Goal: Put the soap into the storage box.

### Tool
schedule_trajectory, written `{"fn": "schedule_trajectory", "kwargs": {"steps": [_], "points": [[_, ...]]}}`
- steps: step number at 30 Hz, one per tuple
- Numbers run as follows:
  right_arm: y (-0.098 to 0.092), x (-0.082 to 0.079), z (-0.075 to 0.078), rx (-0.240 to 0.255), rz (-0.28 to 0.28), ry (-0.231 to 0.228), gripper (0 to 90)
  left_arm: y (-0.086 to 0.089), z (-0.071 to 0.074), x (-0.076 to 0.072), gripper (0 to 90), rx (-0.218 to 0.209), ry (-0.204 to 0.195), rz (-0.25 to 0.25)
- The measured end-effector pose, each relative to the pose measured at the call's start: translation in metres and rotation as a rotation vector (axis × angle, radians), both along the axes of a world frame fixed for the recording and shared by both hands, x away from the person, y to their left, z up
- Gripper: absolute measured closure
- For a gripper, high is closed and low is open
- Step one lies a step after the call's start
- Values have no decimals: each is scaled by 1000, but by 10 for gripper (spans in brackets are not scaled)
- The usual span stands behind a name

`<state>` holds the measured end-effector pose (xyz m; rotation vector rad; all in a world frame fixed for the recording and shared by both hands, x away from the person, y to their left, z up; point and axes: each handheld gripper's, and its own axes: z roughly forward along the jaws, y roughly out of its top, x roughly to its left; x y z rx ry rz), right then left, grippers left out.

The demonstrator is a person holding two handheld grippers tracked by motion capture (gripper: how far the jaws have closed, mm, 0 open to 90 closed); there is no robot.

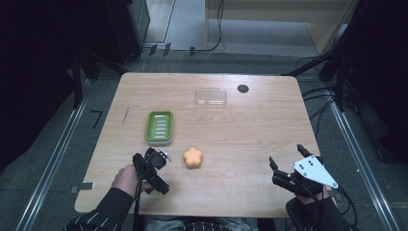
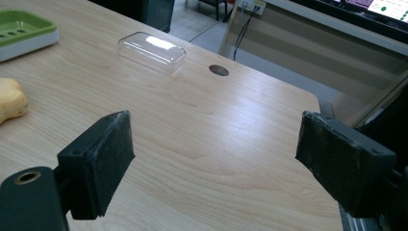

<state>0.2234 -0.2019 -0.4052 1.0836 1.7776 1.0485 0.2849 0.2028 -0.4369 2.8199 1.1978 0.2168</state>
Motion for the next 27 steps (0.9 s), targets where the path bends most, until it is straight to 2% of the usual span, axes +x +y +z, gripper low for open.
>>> {"fn": "schedule_trajectory", "kwargs": {"steps": [10,18,27], "points": [[0,0,0,1,-1,2,134,-10,0,10,0,2,10,-24],[0,0,0,0,0,3,133,-19,0,17,0,-21,5,-33],[0,0,0,2,-1,4,133,-33,-1,25,0,-16,17,-72]]}}
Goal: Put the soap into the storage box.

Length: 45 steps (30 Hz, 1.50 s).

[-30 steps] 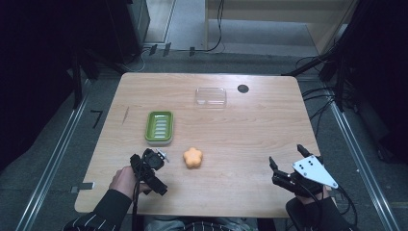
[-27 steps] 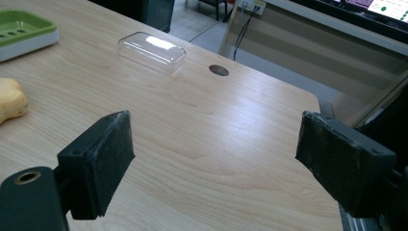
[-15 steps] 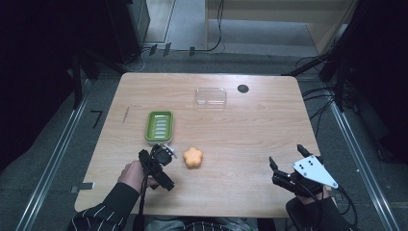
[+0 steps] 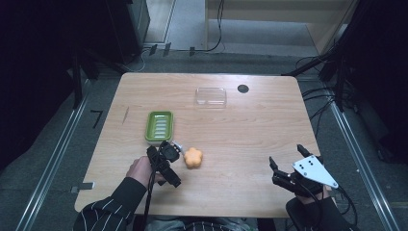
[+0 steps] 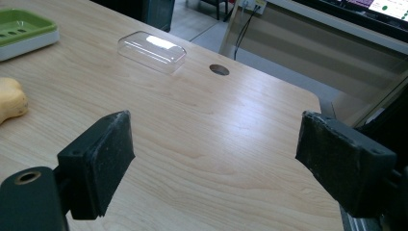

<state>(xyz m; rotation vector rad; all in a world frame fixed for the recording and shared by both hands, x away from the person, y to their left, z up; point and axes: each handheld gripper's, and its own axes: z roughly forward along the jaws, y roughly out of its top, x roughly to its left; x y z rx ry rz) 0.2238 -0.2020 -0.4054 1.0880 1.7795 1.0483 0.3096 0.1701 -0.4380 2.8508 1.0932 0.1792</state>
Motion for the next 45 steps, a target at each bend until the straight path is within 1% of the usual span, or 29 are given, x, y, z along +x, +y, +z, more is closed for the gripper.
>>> {"fn": "schedule_trajectory", "kwargs": {"steps": [7,11,14,15,17,18,20,21,24,25,26,27,29,31,33,35,36,38,39,41,42,43,45], "points": [[0,0,0,0,0,0,134,-7,2,7,0,-21,-4,-14],[0,0,0,-1,1,-1,134,-15,4,13,0,-29,-4,-43],[-1,0,0,1,1,-2,134,-18,4,16,0,-39,2,-49],[-1,0,0,1,1,-1,133,-21,5,19,0,-42,-1,-66],[-1,0,0,1,1,-1,133,-23,5,21,0,-45,-7,-66],[-1,0,0,2,1,-1,133,-27,6,23,0,-49,-4,-77],[-1,0,0,2,1,-1,134,-29,7,25,0,-53,-6,-82],[-1,0,0,3,1,-1,134,-32,7,28,0,-53,-1,-93],[-1,0,0,2,0,-1,134,-35,6,31,0,-51,-1,-103],[-1,0,0,2,1,-1,134,-39,5,33,0,-44,7,-110],[-1,0,0,2,0,0,133,-40,3,34,0,-49,0,-107],[-1,0,0,2,1,0,134,-41,2,35,0,-44,4,-116],[-1,0,0,2,1,0,133,-43,1,36,0,-43,3,-115],[-1,0,0,2,3,0,133,-45,-1,38,0,-37,7,-127],[-1,0,0,2,3,0,133,-47,-1,39,0,-31,5,-124],[-1,0,0,3,2,0,133,-49,-2,42,0,-25,1,-145],[-1,0,0,3,4,0,134,-51,-3,43,19,-18,3,-149],[-1,0,0,3,2,0,133,-54,-4,44,45,-23,0,-156],[-1,0,0,3,4,1,134,-55,-5,45,65,-15,3,-159],[-2,1,0,4,2,0,133,-57,-6,46,134,-5,0,-173],[-2,1,0,4,2,0,133,-57,-6,46,138,-5,0,-173],[-2,1,0,4,2,0,134,-59,-8,47,149,7,0,-183],[-2,1,0,4,2,0,133,-59,-8,47,200,8,-3,-187]]}}
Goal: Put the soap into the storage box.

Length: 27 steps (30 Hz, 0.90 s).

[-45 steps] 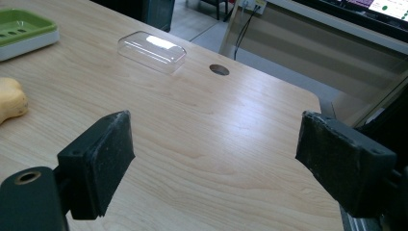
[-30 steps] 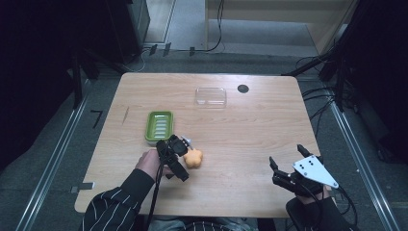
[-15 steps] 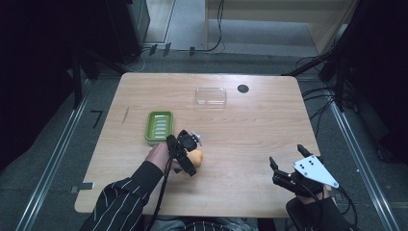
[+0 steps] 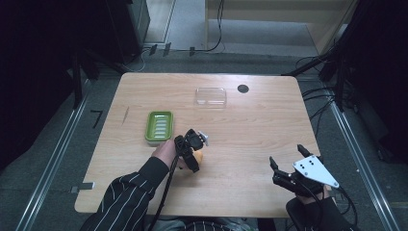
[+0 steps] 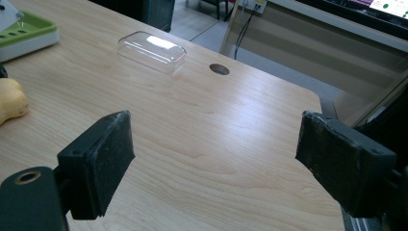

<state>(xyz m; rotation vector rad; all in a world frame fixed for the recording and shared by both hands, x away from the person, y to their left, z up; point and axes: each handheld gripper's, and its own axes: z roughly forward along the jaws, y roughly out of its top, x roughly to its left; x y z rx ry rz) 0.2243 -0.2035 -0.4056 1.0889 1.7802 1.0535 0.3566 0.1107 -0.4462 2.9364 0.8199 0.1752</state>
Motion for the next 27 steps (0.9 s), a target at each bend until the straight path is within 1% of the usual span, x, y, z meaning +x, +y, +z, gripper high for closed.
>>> {"fn": "schedule_trajectory", "kwargs": {"steps": [1,2,3,7,10,14,15,19,20,21,24,27], "points": [[0,0,0,0,0,0,133,-1,-1,0,200,2,4,0],[0,0,0,1,0,0,133,-2,-2,0,234,9,0,-12],[0,0,0,0,0,0,134,-2,-3,1,251,10,-2,-12],[0,0,0,0,0,1,133,-1,-3,0,264,11,2,-9],[0,0,0,0,1,1,134,-1,-5,0,273,16,3,-18],[0,0,0,-2,4,1,133,1,-6,0,310,32,11,-37],[0,0,0,-1,3,1,134,2,-7,-1,318,25,5,-37],[0,0,0,-1,4,3,133,3,-7,-1,358,40,6,-50],[0,0,0,-1,5,3,134,4,-7,-1,382,33,2,-48],[0,1,0,0,5,3,134,4,-7,-1,388,33,2,-48],[0,1,0,1,5,3,133,5,-7,-2,392,26,2,-40],[0,1,0,0,5,3,134,5,-7,-1,393,26,4,-43]]}}
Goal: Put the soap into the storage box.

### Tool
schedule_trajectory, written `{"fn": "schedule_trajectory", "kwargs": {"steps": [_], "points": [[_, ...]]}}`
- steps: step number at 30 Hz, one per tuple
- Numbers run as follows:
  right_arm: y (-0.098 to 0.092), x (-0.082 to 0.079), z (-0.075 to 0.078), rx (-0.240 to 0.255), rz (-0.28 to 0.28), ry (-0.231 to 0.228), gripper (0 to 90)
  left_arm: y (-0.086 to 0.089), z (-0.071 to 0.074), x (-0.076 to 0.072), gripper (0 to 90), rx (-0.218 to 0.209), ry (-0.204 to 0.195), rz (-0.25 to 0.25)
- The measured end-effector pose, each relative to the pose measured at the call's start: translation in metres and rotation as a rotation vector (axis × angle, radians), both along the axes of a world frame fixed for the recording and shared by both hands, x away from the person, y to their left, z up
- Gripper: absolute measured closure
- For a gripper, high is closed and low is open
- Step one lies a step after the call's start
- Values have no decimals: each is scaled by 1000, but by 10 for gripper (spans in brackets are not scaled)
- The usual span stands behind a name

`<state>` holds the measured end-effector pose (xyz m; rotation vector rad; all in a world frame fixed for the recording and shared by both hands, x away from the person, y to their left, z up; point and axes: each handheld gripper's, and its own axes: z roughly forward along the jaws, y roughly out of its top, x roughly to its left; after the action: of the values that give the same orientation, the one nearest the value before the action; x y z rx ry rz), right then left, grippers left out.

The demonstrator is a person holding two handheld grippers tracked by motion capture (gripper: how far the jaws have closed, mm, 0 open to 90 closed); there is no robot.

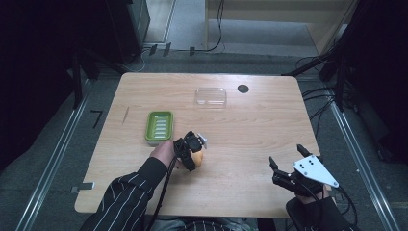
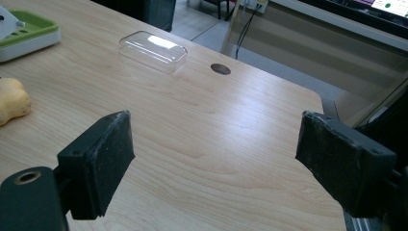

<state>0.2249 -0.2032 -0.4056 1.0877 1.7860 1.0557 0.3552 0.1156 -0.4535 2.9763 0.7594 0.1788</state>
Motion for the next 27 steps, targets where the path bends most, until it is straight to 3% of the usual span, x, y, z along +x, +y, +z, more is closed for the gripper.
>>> {"fn": "schedule_trajectory", "kwargs": {"steps": [27], "points": [[-1,0,0,6,-1,0,133,-1,0,-1,397,-21,-14,13]]}}
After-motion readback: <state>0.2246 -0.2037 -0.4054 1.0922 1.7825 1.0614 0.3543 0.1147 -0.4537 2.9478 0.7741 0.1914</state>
